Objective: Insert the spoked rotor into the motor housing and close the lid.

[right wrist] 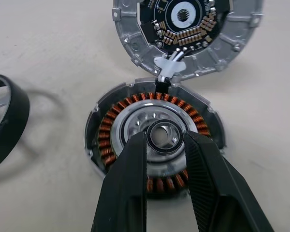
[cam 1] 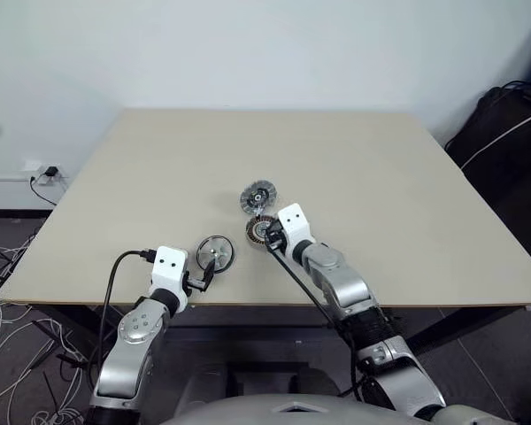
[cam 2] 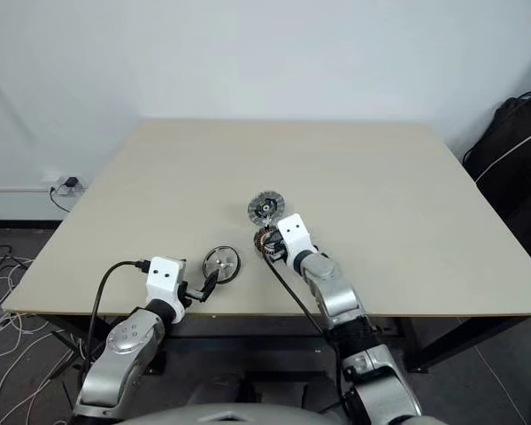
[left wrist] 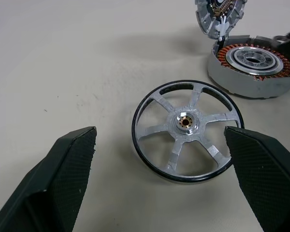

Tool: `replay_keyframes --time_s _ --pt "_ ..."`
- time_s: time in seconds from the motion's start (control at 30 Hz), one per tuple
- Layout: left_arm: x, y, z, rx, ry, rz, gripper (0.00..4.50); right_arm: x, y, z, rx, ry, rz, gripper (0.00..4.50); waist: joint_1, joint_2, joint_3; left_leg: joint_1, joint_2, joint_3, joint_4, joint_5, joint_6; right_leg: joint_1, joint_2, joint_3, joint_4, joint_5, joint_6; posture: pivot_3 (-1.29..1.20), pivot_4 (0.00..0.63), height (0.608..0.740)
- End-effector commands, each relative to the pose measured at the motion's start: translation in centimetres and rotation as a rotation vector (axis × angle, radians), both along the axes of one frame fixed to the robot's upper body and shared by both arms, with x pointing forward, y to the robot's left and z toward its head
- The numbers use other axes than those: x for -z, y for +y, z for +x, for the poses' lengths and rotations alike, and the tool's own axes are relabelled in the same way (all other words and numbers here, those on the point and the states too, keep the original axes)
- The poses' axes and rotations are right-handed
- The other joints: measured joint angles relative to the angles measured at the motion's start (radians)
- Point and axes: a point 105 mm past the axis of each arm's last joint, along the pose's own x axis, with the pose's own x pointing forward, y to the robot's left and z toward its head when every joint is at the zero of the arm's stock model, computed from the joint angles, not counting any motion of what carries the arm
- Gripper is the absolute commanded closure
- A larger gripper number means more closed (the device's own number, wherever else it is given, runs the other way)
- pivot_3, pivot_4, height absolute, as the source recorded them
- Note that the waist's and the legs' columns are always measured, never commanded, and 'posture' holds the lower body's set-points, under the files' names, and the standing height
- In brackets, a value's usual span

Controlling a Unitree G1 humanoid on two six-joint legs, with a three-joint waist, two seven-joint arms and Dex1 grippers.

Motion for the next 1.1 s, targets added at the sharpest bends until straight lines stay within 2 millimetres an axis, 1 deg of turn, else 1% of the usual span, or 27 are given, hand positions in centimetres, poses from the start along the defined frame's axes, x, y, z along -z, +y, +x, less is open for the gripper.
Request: replay_keyframes --time_s 0.03,0.17,0.4,0.6,0.8,1.07,1.1 --pt "-1.3 -0.2 0.4 -0.005 -0.056 -0.001 0.00 -1.3 0.8 1.1 -0.007 -0.061 0.014 3.73 0.000 0.000 0.000 0.000 0.000 0.000 0.000 0.000 0.000 0.000 0.000 0.000 0.000 0.000 0.000 0.00 0.000 0.740" --pt "-1.3 -0.1 0.4 -0.009 -0.058 -0.004 0.00 -0.9 1.0 1.5 -0.009 -0.055 0.005 3.73 0.000 0.000 0.000 0.000 0.000 0.000 0.000 0.000 0.000 0.000 0.001 0.000 0.000 0.000 0.000 0.00 0.000 0.740" --pt "-1.3 -0.1 0.5 -0.011 -0.058 -0.005 0.00 -0.4 0.5 2.1 0.014 -0.041 0.001 3.73 -0.003 0.001 0.000 0.001 0.000 0.000 0.000 0.000 -0.001 0.000 0.001 0.000 0.001 0.000 0.000 0.00 0.000 0.740" --pt "-1.2 -0.1 0.5 -0.013 -0.055 -0.007 0.00 -0.1 0.9 2.0 0.001 -0.027 0.006 3.73 -0.008 0.001 0.000 0.001 0.000 0.001 0.000 0.001 -0.001 0.000 0.002 0.000 0.001 0.000 0.000 0.00 0.000 0.740" --pt "-1.0 -0.1 0.4 -0.019 -0.049 -0.008 0.00 -0.2 1.7 1.7 -0.036 -0.023 0.017 3.73 -0.011 0.001 0.000 0.001 0.000 0.001 0.000 0.001 -0.001 0.000 0.002 0.000 0.002 0.000 0.001 0.00 0.000 0.740" --pt "-1.0 -0.1 0.3 -0.026 -0.046 -0.012 0.00 0.0 1.8 1.8 -0.042 -0.018 0.010 3.73 -0.011 0.001 0.000 0.001 0.000 0.001 0.000 0.001 -0.001 0.000 0.002 0.000 0.002 0.000 0.001 0.00 0.000 0.740" --pt "-1.0 -0.1 0.3 -0.026 -0.047 -0.013 0.00 0.0 1.7 1.9 -0.037 -0.019 0.010 3.38 -0.011 0.001 0.000 0.002 0.000 0.001 0.000 0.001 -0.001 0.000 0.002 0.000 0.002 0.000 0.001 0.00 0.000 0.740"
